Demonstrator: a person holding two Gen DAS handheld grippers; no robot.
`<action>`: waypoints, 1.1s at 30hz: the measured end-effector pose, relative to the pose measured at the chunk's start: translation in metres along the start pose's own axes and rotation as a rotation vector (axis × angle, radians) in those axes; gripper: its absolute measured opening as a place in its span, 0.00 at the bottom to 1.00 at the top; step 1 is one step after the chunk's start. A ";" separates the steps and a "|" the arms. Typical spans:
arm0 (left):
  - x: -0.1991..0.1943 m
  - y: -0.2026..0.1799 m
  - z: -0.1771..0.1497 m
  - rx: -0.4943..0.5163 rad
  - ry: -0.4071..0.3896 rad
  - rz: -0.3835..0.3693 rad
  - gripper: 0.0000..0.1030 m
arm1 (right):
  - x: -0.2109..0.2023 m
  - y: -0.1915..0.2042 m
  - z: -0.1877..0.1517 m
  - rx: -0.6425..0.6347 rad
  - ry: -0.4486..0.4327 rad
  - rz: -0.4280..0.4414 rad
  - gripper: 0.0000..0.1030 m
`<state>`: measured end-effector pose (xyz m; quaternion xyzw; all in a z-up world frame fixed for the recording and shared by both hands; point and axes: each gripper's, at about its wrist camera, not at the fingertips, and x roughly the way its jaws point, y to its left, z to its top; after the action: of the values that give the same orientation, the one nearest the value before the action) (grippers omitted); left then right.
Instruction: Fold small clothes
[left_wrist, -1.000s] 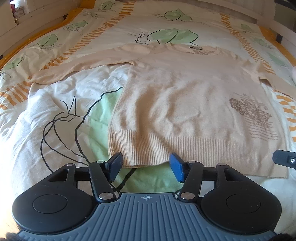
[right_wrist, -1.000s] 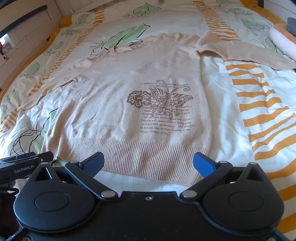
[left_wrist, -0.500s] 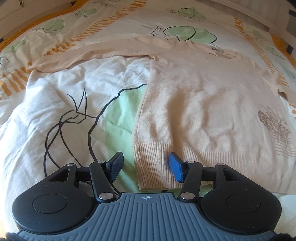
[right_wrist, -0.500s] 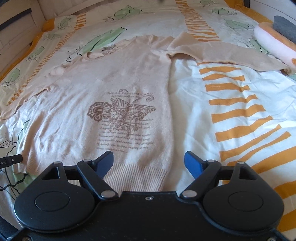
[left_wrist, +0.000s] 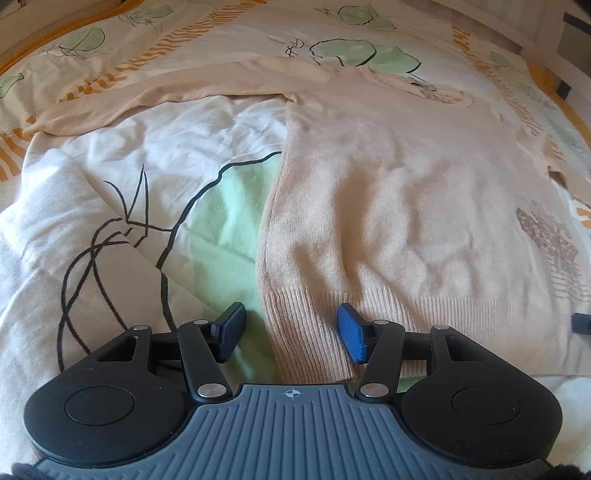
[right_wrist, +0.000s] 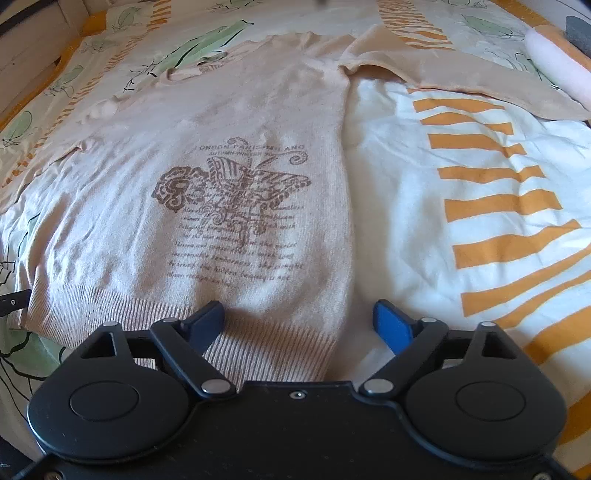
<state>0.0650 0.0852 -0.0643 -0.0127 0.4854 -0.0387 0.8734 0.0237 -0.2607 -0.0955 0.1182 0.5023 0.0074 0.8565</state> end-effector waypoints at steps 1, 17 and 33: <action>0.000 0.001 0.000 -0.001 -0.004 -0.011 0.52 | 0.002 0.002 0.000 -0.012 0.004 0.004 1.00; -0.011 0.015 0.002 -0.049 -0.025 -0.128 0.06 | -0.014 -0.009 -0.003 0.047 -0.066 0.079 0.45; -0.027 0.031 0.008 -0.066 0.026 -0.021 0.08 | -0.035 -0.026 0.000 0.068 -0.083 0.012 0.24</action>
<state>0.0598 0.1185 -0.0393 -0.0460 0.4977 -0.0320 0.8655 0.0040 -0.2902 -0.0712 0.1505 0.4654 -0.0095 0.8721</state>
